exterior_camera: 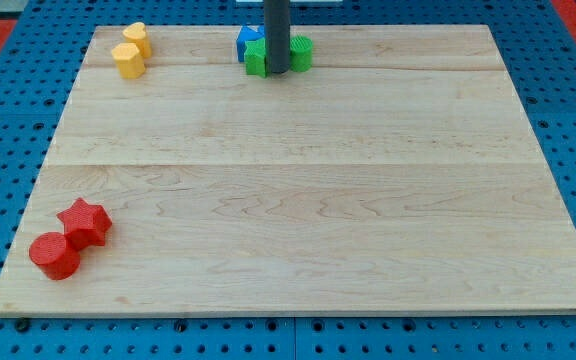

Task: Point your arm at the bottom left corner of the board

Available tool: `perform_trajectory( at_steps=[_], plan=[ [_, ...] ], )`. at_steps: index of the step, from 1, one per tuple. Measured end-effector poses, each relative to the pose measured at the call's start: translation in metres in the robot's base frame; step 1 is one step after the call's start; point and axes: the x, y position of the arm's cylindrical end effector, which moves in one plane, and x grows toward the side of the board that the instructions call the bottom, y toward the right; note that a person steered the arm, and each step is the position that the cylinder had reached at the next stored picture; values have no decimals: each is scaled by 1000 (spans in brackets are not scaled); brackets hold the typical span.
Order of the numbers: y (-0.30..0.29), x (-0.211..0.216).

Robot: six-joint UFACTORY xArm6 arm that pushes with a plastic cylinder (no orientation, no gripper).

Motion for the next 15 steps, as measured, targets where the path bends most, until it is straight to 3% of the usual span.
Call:
perform_trajectory(
  at_steps=[2, 6, 8, 10, 11, 13, 15],
  plan=[
    [25, 79],
    [24, 80],
    [-106, 91],
    [-270, 147],
    [-290, 164],
    [-286, 252],
    [-286, 293]
  ],
)
